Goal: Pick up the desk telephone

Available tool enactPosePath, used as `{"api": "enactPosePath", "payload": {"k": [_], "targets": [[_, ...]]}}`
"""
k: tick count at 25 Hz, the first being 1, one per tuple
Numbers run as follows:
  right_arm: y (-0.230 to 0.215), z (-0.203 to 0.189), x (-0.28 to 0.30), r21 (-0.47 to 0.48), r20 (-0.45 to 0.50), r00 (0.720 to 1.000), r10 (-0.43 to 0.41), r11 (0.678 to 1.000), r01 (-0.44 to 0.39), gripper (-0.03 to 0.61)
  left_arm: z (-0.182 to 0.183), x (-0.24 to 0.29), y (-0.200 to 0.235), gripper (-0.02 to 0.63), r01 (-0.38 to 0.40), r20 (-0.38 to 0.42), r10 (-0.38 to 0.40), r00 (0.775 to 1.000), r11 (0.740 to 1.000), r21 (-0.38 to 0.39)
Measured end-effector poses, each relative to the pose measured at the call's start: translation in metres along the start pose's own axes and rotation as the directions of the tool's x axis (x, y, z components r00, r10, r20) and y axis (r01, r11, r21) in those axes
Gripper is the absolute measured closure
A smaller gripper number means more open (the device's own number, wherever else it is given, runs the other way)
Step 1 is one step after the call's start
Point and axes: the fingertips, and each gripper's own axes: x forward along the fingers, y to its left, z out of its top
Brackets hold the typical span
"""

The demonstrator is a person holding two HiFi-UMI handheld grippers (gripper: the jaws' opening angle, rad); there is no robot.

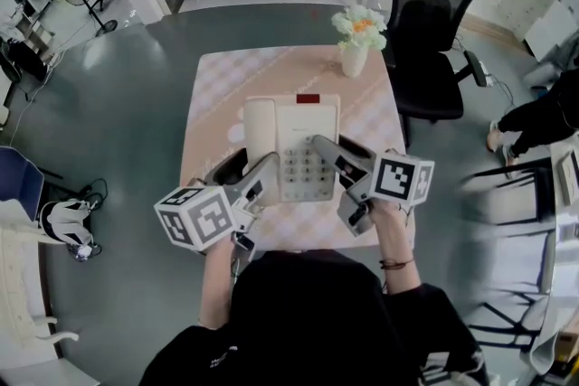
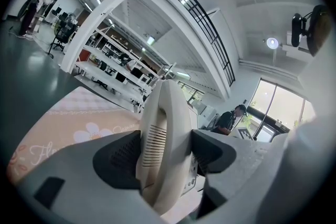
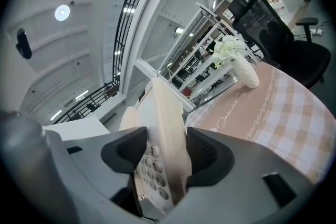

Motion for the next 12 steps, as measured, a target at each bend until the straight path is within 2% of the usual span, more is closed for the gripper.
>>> {"api": "enactPosePath", "payload": {"k": [4,12], "targets": [[0.0066,0.0014,0.0049,-0.009,0.007,0.999,0.048,0.999,-0.048,0.354,0.0003,0.0006,0.0015,0.316,-0.001,-0.003,0.001,1.0,1.0,0.0],[0.0056,0.0021,0.0048,-0.015,0.008,0.999,0.038,0.999,-0.038,0.353,0.0005,0.0015,0.0015,0.316,0.002,-0.005,-0.002,1.0,1.0,-0.005]]}}
